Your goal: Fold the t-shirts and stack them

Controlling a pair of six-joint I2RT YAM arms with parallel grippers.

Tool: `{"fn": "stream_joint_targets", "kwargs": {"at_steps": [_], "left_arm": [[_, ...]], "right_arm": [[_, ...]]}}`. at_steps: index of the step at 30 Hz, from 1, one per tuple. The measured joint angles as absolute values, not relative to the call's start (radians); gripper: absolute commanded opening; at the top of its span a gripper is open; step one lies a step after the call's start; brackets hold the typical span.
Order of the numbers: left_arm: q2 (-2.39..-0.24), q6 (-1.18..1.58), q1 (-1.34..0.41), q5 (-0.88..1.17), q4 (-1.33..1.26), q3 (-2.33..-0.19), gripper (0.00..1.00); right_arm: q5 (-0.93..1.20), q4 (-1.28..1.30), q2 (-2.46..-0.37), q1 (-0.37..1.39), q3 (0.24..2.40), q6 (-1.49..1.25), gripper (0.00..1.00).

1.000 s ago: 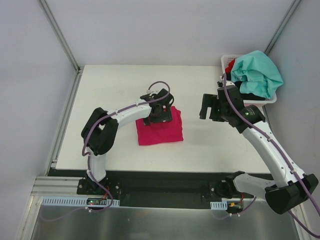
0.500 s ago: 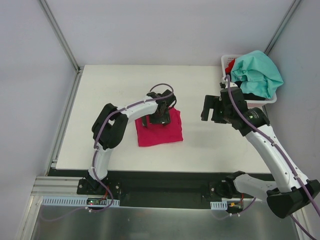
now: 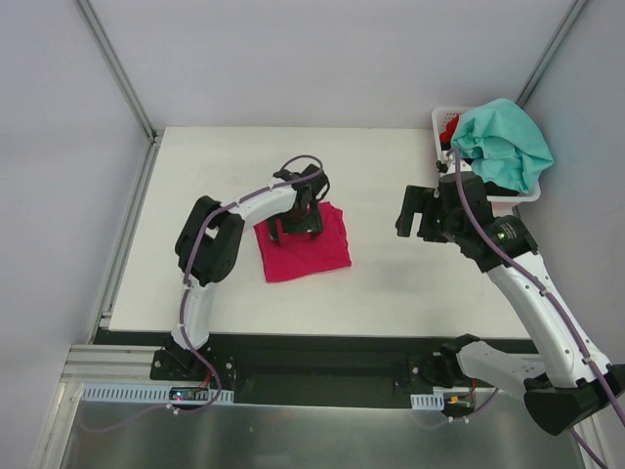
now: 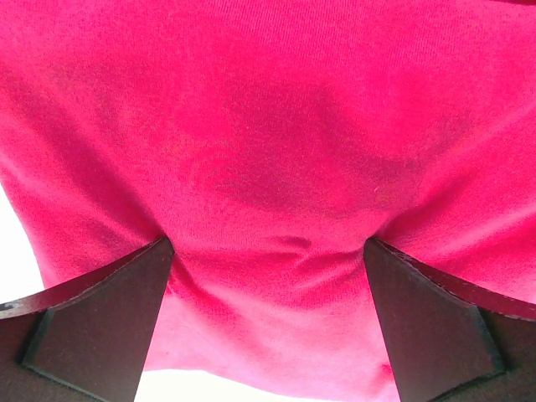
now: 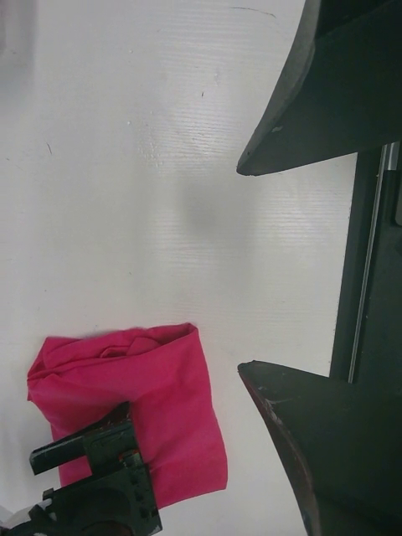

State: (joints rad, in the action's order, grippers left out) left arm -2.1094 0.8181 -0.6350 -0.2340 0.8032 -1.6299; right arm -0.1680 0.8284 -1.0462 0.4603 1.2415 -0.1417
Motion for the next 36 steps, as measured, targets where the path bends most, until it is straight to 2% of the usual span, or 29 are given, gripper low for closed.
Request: {"fn": "stream_joint_targets", "kwargs": {"at_steps": [8,23,36], "left_arm": [[-2.136,0.771,-0.491,-0.186,0.799,-1.665,0.98],[-2.342,0.622,-0.287,-0.164,0.813,-2.010,0.99],[-2.378,0.487,-0.120,-0.247,0.715,-2.175,0.99]], "right_arm": [[-0.168,0.834,-1.046,0.460,1.242,-0.136,0.96],[-0.141,0.855,-1.052,0.451,1.253,-0.101,0.96],[-0.093,0.871,-1.073,0.449,1.245,-0.085,0.96]]}}
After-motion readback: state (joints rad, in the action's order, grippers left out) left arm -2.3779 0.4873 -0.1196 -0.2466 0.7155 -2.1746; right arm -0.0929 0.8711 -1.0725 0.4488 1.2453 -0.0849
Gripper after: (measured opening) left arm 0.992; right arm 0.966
